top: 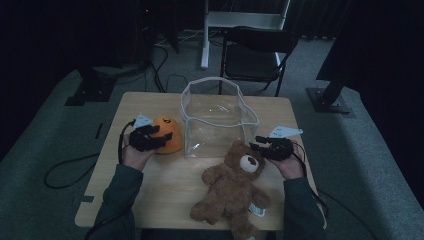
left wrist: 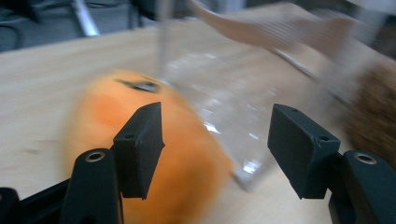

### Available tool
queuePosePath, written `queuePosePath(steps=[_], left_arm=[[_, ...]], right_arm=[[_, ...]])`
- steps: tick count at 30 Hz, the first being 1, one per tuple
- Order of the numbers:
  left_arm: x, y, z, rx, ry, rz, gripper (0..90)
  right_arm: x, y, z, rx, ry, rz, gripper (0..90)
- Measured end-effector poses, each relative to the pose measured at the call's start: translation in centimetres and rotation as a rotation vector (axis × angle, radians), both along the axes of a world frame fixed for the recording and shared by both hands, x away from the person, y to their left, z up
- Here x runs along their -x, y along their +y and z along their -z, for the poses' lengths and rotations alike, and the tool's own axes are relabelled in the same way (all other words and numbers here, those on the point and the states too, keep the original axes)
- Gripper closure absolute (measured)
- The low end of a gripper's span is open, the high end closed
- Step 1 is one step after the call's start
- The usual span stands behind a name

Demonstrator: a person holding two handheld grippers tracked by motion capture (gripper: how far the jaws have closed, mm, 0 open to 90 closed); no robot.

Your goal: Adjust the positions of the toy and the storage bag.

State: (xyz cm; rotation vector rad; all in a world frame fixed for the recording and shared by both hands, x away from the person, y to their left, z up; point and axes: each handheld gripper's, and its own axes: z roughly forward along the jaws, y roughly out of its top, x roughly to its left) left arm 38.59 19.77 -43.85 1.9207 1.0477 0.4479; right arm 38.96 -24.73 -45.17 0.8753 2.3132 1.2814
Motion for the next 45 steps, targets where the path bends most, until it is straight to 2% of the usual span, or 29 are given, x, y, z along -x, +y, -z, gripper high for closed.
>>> queuePosePath(steps=[2, 4, 5, 6, 11, 12, 13, 15, 19, 23, 26, 28, 31, 37, 45], left_arm=[[1.3, -0.9, 0.4, 0.021, 0.011, 0.049, 35.7], [2.5, -1.8, 0.7, 0.017, 0.018, 0.091, 35.7], [2.5, -1.8, 0.7, 0.017, 0.018, 0.091, 35.7], [3.5, -2.6, 0.9, 0.038, 0.029, 0.132, 35.7], [5.7, -5.1, 1.1, 0.066, 0.054, 0.249, 35.7], [5.7, -5.1, 1.1, 0.066, 0.054, 0.249, 35.0], [6.3, -5.9, 1.2, 0.066, 0.064, 0.287, 35.0], [6.9, -6.9, 1.4, 0.061, 0.069, 0.332, 32.9], [8.0, -8.5, 2.1, 0.054, 0.093, 0.391, 29.9], [8.2, -9.7, 3.1, 0.015, 0.109, 0.405, 32.4], [8.0, -10.0, 3.6, -0.022, 0.101, 0.379, 53.2], [7.8, -9.9, 3.6, -0.02, 0.103, 0.37, 64.9], [7.4, -9.9, 3.5, -0.052, 0.083, 0.351, 73.5], [5.8, -9.5, 2.5, -0.098, 0.056, 0.329, 78.1], [3.7, -9.5, 1.2, -0.163, 0.017, 0.317, 79.0]], right_arm=[[0.0, -0.1, 0.0, -0.001, 0.001, 0.0, 58.6], [0.1, -0.1, 0.0, -0.003, 0.003, 0.002, 58.6], [0.0, -0.2, 0.0, -0.003, 0.001, 0.004, 58.5], [0.0, -0.2, 0.0, -0.003, 0.002, 0.005, 58.6], [0.1, -0.1, 0.0, -0.002, 0.0, 0.002, 58.6], [0.1, -0.1, 0.0, -0.002, 0.0, 0.002, 58.6], [0.1, -0.1, 0.0, -0.003, -0.001, 0.002, 58.6], [0.1, -0.1, 0.0, -0.002, -0.001, 0.0, 58.5], [0.1, -0.1, 0.0, -0.004, 0.001, -0.002, 58.5], [0.1, -0.1, 0.1, -0.003, 0.005, -0.002, 58.5], [0.1, 0.0, 0.2, -0.001, 0.011, -0.006, 58.5], [0.1, -0.1, 0.3, -0.001, 0.018, -0.009, 58.6], [0.1, 0.1, 0.8, 0.016, 0.036, -0.018, 59.1], [0.2, 0.2, 1.1, 0.017, 0.074, -0.052, 64.0], [1.0, 0.6, 0.9, 0.04, 0.12, -0.132, 73.3]])
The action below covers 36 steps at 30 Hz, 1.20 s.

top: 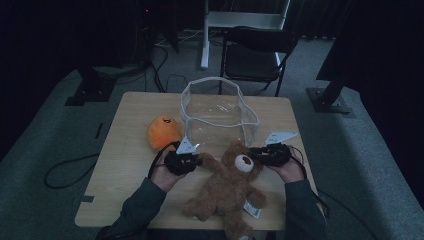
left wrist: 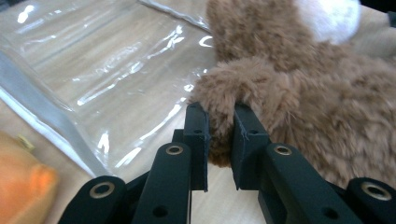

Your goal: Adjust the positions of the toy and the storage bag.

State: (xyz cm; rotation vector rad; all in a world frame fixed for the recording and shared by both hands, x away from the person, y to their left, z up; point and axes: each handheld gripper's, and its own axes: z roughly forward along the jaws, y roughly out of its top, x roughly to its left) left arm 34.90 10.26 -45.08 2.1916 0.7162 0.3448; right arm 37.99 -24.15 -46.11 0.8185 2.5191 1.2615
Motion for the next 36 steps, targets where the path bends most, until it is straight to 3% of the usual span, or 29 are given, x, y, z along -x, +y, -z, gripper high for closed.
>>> queuePosePath(steps=[8, 9, 10, 12, 13, 16, 18, 21, 25, 27, 28, 31, 36], left_arm=[[-0.9, 1.0, -0.8, -0.012, -0.028, -0.044, 80.3], [-1.1, 1.3, -0.9, -0.015, -0.035, -0.057, 80.9], [-1.2, 1.6, -1.1, -0.026, -0.06, -0.105, 89.0], [-1.7, 3.0, -1.7, 0.013, -0.06, -0.152, 90.0], [-1.7, 3.5, -2.1, 0.001, -0.076, -0.159, 90.0], [-1.4, 3.9, -2.5, -0.026, -0.086, -0.146, 87.4], [-1.1, 3.9, -2.4, -0.021, -0.079, -0.137, 83.5], [-0.9, 4.0, -2.1, 0.02, -0.04, -0.124, 77.6], [0.6, 3.6, -1.7, 0.036, 0.011, -0.076, 65.4], [1.1, 3.6, -1.5, 0.035, 0.018, -0.063, 60.7], [2.1, 3.5, -1.0, 0.05, 0.058, -0.027, 57.3], [3.0, 3.2, -0.5, 0.052, 0.095, 0.012, 50.4], [4.1, 2.8, -0.1, 0.068, 0.117, 0.059, 43.3]], right_arm=[[1.1, 1.0, 0.0, 0.013, 0.038, -0.073, 75.8], [1.3, 1.2, 0.0, 0.013, 0.042, -0.086, 75.8], [1.4, 1.5, 0.0, 0.013, 0.044, -0.1, 75.8], [1.7, 2.0, -0.1, 0.035, 0.041, -0.117, 76.0], [1.8, 2.1, -0.1, 0.044, 0.033, -0.114, 75.9], [1.8, 2.1, -0.1, 0.033, 0.033, -0.111, 75.6], [1.6, 1.9, 0.1, 0.019, 0.039, -0.107, 73.4], [1.6, 1.7, 0.0, 0.023, 0.012, -0.07, 63.7], [1.5, 1.3, -0.1, 0.016, 0.001, -0.041, 60.8], [1.4, 1.1, 0.0, 0.014, 0.001, -0.036, 59.4], [1.2, 1.0, 0.2, 0.004, 0.016, -0.032, 58.3], [1.2, 1.0, 0.2, 0.01, 0.012, -0.032, 57.2], [1.1, 1.0, 0.1, 0.012, 0.013, -0.025, 54.8]])
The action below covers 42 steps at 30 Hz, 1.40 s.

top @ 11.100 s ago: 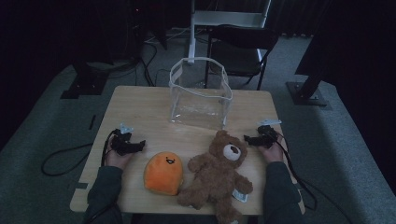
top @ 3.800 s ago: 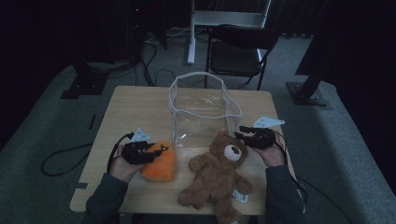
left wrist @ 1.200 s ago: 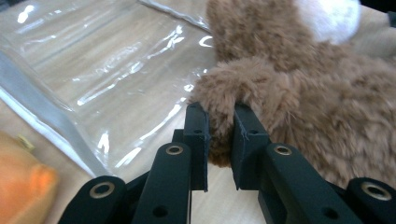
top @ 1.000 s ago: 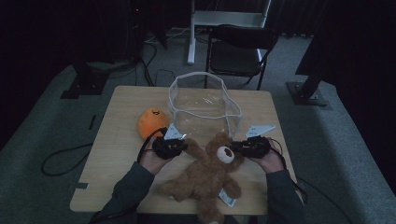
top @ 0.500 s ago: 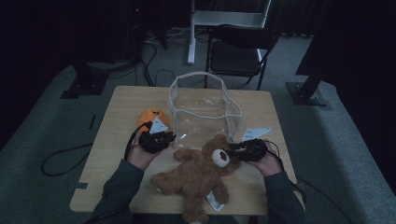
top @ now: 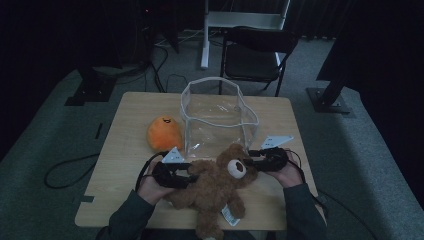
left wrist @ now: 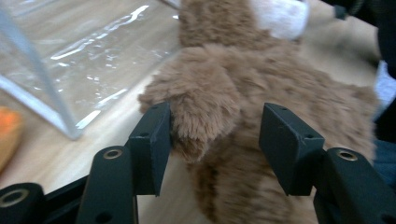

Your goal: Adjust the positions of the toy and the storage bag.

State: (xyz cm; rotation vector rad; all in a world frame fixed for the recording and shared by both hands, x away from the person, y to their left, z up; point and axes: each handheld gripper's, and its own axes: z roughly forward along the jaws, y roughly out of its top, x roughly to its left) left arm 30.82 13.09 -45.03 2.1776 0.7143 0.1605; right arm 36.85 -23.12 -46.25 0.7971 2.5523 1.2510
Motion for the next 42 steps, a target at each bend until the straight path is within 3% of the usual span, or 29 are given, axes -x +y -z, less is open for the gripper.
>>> queuePosePath(steps=[6, 9, 13, 15, 17, 21, 23, 27, 28, 33, 42], left_arm=[[1.7, -0.3, -0.6, 0.03, -0.006, 0.052, 41.4], [2.0, -1.0, -0.2, -0.004, -0.02, 0.049, 34.8], [2.1, -2.0, 1.0, -0.057, -0.006, 0.06, 30.5], [2.1, -2.0, 1.0, -0.057, -0.006, 0.06, 30.6], [2.0, -2.3, 1.4, -0.105, -0.02, 0.069, 41.2], [2.0, -2.2, 1.2, -0.126, -0.05, 0.065, 62.4], [1.8, -2.0, 1.2, -0.144, -0.072, 0.044, 69.2], [1.4, -1.8, 1.2, -0.153, -0.075, 0.026, 76.2], [0.8, -1.5, 1.1, -0.175, -0.09, 0.004, 78.7], [-0.4, -0.8, 0.8, -0.196, -0.111, -0.05, 80.9], [-1.9, 1.5, 0.5, -0.195, -0.137, -0.184, 82.4]], right_arm=[[-0.1, 0.0, 0.0, -0.001, 0.0, 0.001, 53.9], [0.0, 0.1, 0.0, 0.006, -0.004, 0.004, 53.3], [-0.1, 0.0, 0.0, 0.006, -0.002, 0.009, 50.4], [-0.1, 0.0, 0.0, 0.008, -0.003, 0.011, 50.4], [-0.2, -0.1, -0.1, 0.002, -0.031, 0.041, 51.8], [-0.2, -0.4, -0.3, 0.002, -0.051, 0.084, 53.0], [-0.4, -0.3, 0.0, 0.044, -0.041, 0.1, 53.1], [-0.4, 0.1, 0.7, 0.073, -0.008, 0.071, 54.4], [-0.4, 0.5, 0.9, 0.081, 0.007, 0.051, 58.3], [-0.1, 1.3, 0.9, 0.086, 0.022, -0.005, 62.3], [0.6, 3.2, 1.1, 0.077, 0.029, -0.097, 57.8]])
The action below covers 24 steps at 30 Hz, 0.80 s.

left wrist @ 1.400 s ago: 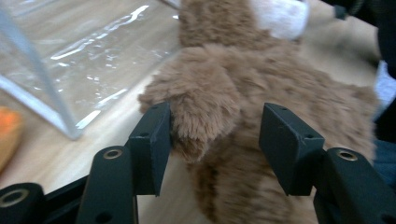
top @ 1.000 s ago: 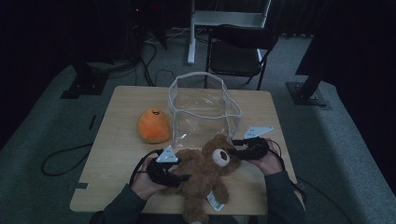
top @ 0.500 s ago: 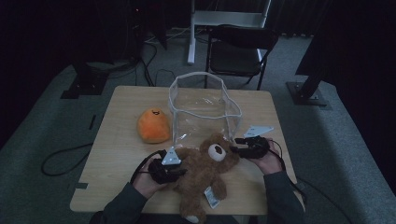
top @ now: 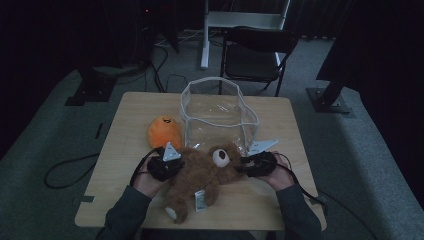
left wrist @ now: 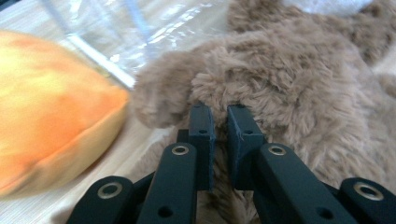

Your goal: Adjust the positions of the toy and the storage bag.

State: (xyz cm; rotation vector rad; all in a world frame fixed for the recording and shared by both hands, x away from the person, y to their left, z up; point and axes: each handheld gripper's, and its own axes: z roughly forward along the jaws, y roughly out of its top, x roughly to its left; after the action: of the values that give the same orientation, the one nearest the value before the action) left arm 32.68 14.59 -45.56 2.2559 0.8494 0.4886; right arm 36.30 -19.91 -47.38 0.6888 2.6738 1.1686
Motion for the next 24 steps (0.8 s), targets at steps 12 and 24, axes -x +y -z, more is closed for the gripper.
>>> queuePosePath(steps=[12, 24], left_arm=[[0.0, 0.8, -1.6, 0.089, -0.03, 0.01, 67.3], [-6.3, -1.3, -2.2, 0.077, -0.041, -0.125, 58.5]], right_arm=[[-1.6, -3.2, -1.0, -0.078, -0.09, 0.305, 61.6], [-3.3, -3.2, -0.4, -0.138, -0.075, 0.386, 73.8]])
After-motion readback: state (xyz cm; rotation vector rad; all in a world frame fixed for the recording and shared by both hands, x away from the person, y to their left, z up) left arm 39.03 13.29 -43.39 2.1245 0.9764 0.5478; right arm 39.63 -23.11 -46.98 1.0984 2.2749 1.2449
